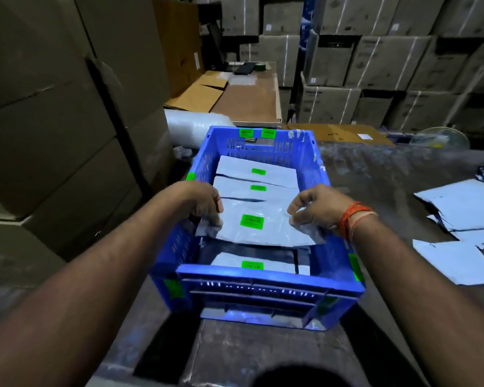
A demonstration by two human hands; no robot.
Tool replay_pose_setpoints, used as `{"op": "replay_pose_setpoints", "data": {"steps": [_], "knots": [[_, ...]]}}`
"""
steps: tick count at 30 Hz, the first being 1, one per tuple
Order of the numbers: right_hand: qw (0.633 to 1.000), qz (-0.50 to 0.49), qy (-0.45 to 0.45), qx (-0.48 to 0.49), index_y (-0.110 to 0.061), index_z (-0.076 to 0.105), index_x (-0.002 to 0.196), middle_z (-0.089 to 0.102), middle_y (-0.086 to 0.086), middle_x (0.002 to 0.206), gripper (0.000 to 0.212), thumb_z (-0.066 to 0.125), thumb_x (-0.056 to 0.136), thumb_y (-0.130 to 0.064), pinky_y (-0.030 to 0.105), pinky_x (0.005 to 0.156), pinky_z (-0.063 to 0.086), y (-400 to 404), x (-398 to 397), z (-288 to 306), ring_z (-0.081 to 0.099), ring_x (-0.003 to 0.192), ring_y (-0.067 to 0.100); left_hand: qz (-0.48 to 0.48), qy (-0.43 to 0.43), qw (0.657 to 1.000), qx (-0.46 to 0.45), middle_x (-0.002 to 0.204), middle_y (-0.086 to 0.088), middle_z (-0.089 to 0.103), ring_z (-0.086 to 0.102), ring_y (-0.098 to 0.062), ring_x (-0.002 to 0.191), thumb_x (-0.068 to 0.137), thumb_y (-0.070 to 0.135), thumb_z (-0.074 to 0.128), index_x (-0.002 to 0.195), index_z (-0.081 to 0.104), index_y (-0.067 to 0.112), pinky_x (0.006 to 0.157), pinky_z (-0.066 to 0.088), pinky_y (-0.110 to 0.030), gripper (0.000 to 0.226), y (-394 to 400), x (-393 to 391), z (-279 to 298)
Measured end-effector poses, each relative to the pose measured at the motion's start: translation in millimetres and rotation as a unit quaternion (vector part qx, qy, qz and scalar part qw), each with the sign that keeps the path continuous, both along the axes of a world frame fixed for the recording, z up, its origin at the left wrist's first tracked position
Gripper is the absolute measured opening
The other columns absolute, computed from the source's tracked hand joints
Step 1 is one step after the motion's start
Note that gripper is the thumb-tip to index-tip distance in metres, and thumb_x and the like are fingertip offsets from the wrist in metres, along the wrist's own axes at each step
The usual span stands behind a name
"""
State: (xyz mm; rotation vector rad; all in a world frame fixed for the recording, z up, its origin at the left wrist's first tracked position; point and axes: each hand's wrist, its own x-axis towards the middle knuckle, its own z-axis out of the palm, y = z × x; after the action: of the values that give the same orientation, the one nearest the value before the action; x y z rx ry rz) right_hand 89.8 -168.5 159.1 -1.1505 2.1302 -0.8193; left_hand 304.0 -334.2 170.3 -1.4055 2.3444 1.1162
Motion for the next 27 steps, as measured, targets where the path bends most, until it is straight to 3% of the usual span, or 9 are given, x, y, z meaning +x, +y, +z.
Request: {"op": "replay_pose_setpoints", "data": {"steps": [2,6,10,13,16,19,22,25,27], "knots": [[0.999,0.013,0.008,0.033,0.005,0.073,0.085,0.059,-0.010,0.047,0.012,0.077,0.073,0.005,0.013,0.040,0.039,5.3,9.1,0.2,0.051,0.040,-0.001,-0.020,-0.039,0.999,0.002,0.086,-0.021,0.068,0.062,-0.030,0.076,0.076,0.002,0.084,0.097,0.064,0.010,0.073,0.059,-0.048,0.030,4.1,3.1,-4.3],[0.994,0.040,0.051,0.091,-0.008,0.075,0.076,0.064,-0.003,0.058,0.008,0.079,0.072,-0.001,0.016,0.042,0.042,10.3,22.2,-0.7,0.053,0.045,0.006,-0.076,-0.100,0.992,0.011,0.105,-0.028,0.072,0.066,-0.033,0.080,0.084,0.007,0.079,0.088,0.072,0.008,0.071,0.059,-0.041,0.008,9.4,6.2,-15.5],[0.981,0.064,0.088,0.158,-0.013,0.070,0.071,0.061,-0.007,0.055,0.016,0.080,0.071,0.000,0.012,0.042,0.039,10.7,34.1,-10.9,0.051,0.047,0.006,-0.115,-0.158,0.981,0.007,0.089,-0.018,0.069,0.061,-0.027,0.068,0.091,0.003,0.069,0.083,0.064,0.012,0.064,0.057,-0.031,0.012,7.3,3.7,-35.3],[0.971,0.076,0.101,0.202,-0.013,0.068,0.067,0.060,-0.006,0.050,0.018,0.079,0.071,0.001,0.016,0.045,0.043,12.2,41.5,-18.6,0.054,0.047,0.010,-0.121,-0.196,0.973,0.009,0.112,-0.017,0.072,0.065,-0.029,0.083,0.085,0.003,0.074,0.087,0.069,0.013,0.081,0.057,-0.043,0.012,3.8,1.6,-51.8],[0.957,0.097,0.143,0.232,-0.009,0.075,0.085,0.072,0.004,0.077,0.012,0.078,0.074,-0.004,0.030,0.070,0.058,13.4,48.6,-20.4,0.068,0.071,0.020,-0.126,-0.225,0.966,0.032,0.116,-0.013,0.073,0.065,-0.025,0.085,0.074,0.008,0.078,0.095,0.076,0.010,0.092,0.056,-0.045,0.020,5.4,3.0,-61.0],[0.946,0.101,0.190,0.244,-0.010,0.076,0.095,0.076,0.006,0.097,0.019,0.078,0.077,-0.014,0.034,0.084,0.059,14.8,54.5,-20.2,0.071,0.095,0.024,-0.129,-0.241,0.961,0.039,0.107,-0.007,0.077,0.070,-0.023,0.089,0.058,0.020,0.079,0.104,0.078,0.010,0.097,0.056,-0.047,0.047,5.4,4.6,-68.8],[0.942,0.082,0.223,0.236,-0.010,0.075,0.098,0.076,0.006,0.099,0.026,0.081,0.075,-0.022,0.035,0.086,0.058,16.5,56.7,-13.8,0.071,0.096,0.024,-0.119,-0.259,0.958,0.032,0.104,-0.007,0.077,0.073,-0.024,0.089,0.055,0.025,0.086,0.102,0.079,0.012,0.095,0.057,-0.045,0.049,10.7,4.4,-58.6],[0.940,0.070,0.275,0.188,-0.012,0.075,0.100,0.073,0.006,0.104,0.027,0.079,0.078,-0.028,0.032,0.086,0.055,19.4,54.3,3.7,0.067,0.100,0.025,-0.100,-0.262,0.959,-0.042,0.078,-0.013,0.075,0.071,-0.024,0.061,0.078,0.034,0.084,0.103,0.073,0.000,0.071,0.060,-0.036,0.044,24.3,3.3,-26.1],[0.951,0.059,0.273,0.137,-0.014,0.076,0.096,0.072,0.003,0.092,0.022,0.079,0.081,-0.029,0.027,0.071,0.052,26.5,51.1,19.1,0.065,0.080,0.018,-0.089,-0.225,0.962,-0.124,0.079,-0.013,0.074,0.072,-0.028,0.066,0.085,0.039,0.079,0.107,0.069,-0.003,0.071,0.058,-0.036,0.048,36.0,-1.5,-1.3]]}}
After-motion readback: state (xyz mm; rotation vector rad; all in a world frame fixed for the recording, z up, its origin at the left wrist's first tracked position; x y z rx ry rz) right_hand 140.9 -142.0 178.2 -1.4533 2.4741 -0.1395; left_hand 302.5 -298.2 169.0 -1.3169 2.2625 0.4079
